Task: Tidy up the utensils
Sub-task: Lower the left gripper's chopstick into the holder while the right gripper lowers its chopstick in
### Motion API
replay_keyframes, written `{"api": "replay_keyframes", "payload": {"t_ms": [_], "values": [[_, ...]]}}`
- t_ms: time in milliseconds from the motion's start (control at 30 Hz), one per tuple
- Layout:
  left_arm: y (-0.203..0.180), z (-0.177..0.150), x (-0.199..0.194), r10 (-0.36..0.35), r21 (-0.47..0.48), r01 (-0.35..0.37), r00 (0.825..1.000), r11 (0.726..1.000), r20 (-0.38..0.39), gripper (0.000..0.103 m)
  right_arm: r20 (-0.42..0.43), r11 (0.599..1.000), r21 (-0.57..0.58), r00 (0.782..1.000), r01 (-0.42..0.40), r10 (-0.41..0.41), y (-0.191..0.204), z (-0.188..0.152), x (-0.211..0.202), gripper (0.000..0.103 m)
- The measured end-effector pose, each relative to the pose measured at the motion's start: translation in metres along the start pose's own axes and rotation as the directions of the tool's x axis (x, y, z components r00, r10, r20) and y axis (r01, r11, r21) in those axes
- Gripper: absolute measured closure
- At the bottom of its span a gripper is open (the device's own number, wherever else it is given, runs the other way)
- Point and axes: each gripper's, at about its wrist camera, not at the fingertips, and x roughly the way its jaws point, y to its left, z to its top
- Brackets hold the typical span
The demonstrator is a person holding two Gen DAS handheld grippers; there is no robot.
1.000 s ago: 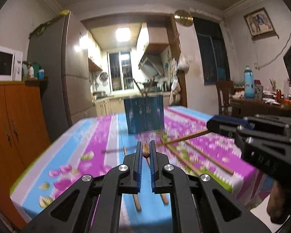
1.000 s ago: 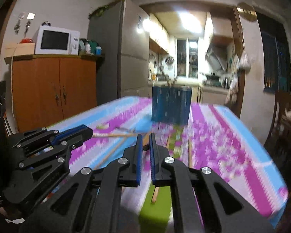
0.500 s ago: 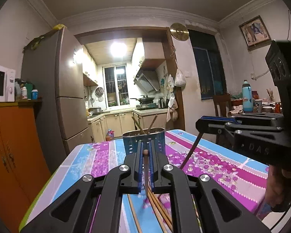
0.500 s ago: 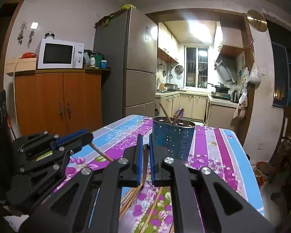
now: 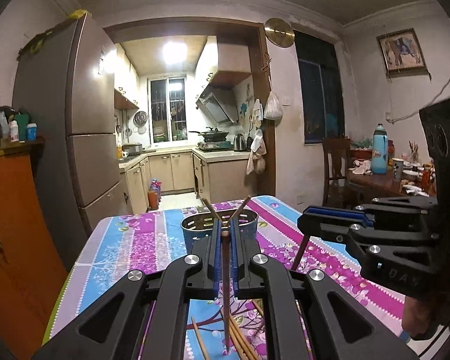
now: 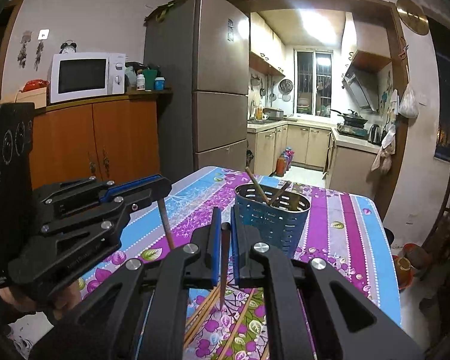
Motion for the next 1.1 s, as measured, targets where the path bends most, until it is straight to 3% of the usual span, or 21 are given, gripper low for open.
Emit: {"api": "replay_keyframes", "payload": {"t_ms": [500,1100], "values": [[0.021,0.044,0.017,0.007,-0.01,-0.007,1.0,1.0,0.024,0.096,0.041,0.999,0.024,0.998,0.037,-0.038,-0.03,0.046,-0.003,0.098],[0.057,0.164,0.051,0.054,-0.038,-0.05,0.991,0.998,0.123,0.096,0.121,0.993,0.026,0.986,0.116,-0.118,-0.083,0.156,0.011,0.098]]}}
